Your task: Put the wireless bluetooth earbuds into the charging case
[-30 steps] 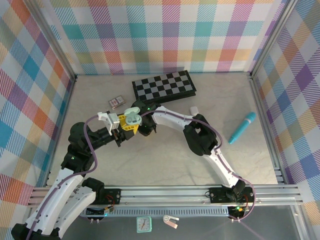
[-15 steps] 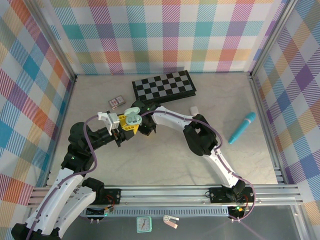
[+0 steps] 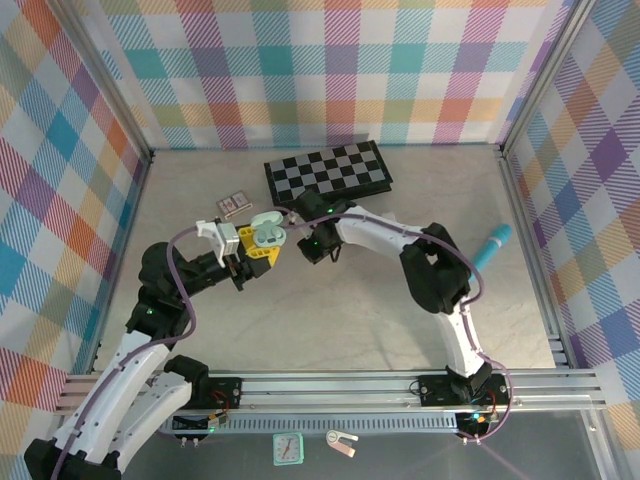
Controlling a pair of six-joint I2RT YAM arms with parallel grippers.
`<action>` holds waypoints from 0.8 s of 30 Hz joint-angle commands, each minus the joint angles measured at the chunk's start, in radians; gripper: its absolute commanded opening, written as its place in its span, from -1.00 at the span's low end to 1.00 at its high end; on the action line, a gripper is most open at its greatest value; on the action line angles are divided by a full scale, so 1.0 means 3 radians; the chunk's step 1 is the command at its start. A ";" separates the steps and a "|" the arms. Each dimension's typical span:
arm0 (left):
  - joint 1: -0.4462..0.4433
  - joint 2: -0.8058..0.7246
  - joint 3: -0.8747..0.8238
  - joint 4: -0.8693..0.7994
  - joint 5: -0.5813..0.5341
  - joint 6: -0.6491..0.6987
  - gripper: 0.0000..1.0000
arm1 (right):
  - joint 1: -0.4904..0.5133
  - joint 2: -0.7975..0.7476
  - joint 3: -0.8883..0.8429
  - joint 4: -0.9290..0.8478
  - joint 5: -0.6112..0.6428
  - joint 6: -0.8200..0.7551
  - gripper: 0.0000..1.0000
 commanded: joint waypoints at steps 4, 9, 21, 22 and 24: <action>-0.0012 0.0123 -0.0127 0.0584 0.0104 -0.0112 -0.36 | -0.0333 -0.0605 -0.0511 0.0254 -0.0085 0.0248 -0.66; -0.0147 0.0280 -0.0155 0.0752 -0.0047 -0.0107 -0.37 | -0.0589 -0.1103 -0.0830 0.0319 -0.0186 0.0314 -0.67; -0.0548 0.0839 -0.0078 0.1020 -0.0454 0.0297 -0.37 | -0.0751 -0.2228 -0.1237 0.0621 -0.0675 0.0607 -0.68; -0.0569 0.0888 -0.0081 0.1052 -0.0491 0.0329 -0.37 | -0.0747 -0.2287 -0.1245 0.0641 -0.0725 0.0622 -0.67; -0.0607 0.0995 -0.0098 0.1179 -0.0577 0.0375 -0.37 | -0.0748 -0.2415 -0.1263 0.0688 -0.0842 0.0670 -0.68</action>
